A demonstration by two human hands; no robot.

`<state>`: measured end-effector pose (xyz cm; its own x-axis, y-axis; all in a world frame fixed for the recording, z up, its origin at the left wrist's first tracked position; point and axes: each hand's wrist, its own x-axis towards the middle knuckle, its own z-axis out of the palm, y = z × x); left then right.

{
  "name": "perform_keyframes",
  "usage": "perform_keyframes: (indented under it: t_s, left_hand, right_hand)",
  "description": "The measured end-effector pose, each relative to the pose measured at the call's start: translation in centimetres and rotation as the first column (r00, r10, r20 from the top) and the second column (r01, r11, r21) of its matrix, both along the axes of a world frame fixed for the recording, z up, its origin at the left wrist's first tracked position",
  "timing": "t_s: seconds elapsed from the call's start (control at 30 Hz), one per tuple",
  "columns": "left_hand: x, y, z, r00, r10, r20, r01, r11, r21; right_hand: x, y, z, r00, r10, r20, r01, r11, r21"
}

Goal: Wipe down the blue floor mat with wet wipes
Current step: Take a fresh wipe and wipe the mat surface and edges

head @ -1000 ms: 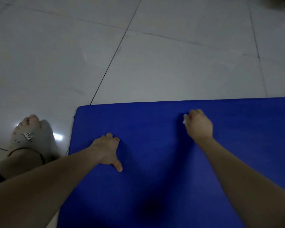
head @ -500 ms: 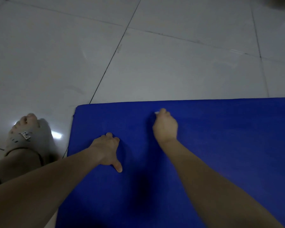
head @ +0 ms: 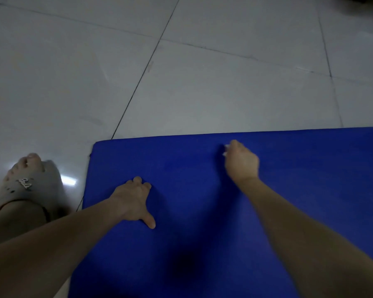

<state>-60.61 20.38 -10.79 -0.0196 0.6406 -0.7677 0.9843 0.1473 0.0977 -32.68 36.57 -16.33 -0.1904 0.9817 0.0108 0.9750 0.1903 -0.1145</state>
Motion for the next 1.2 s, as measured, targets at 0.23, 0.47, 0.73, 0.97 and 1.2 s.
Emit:
perform_keyframes:
  t_s: [0.23, 0.47, 0.73, 0.97, 1.2]
  left_hand:
    - [-0.1, 0.1, -0.3, 1.000, 0.005, -0.005, -0.005, 1.000, 0.009]
    - [0.1, 0.0, -0.3, 1.000, 0.003, -0.013, -0.003, 1.000, 0.009]
    - [-0.3, -0.2, -0.2, 1.000, -0.011, 0.000, 0.011, 0.999, 0.032]
    - [-0.3, -0.3, -0.4, 1.000, 0.001, 0.020, -0.002, 0.999, 0.043]
    - [-0.1, 0.0, -0.4, 1.000, -0.004, 0.001, 0.004, 1.000, 0.030]
  right_hand:
    - [8.7, 3.0, 0.6, 0.897, -0.439, 0.052, 0.441, 0.896, -0.050]
    - [-8.0, -0.8, -0.1, 0.987, -0.117, -0.111, 0.111, 0.992, -0.061]
    - [-15.2, -4.0, -0.2, 0.897, 0.437, -0.065, -0.438, 0.899, 0.001]
    - [3.0, 2.7, 0.0, 0.992, -0.102, 0.072, 0.099, 0.994, 0.054]
    - [4.4, 3.8, -0.9, 0.931, -0.362, 0.049, 0.358, 0.931, 0.076]
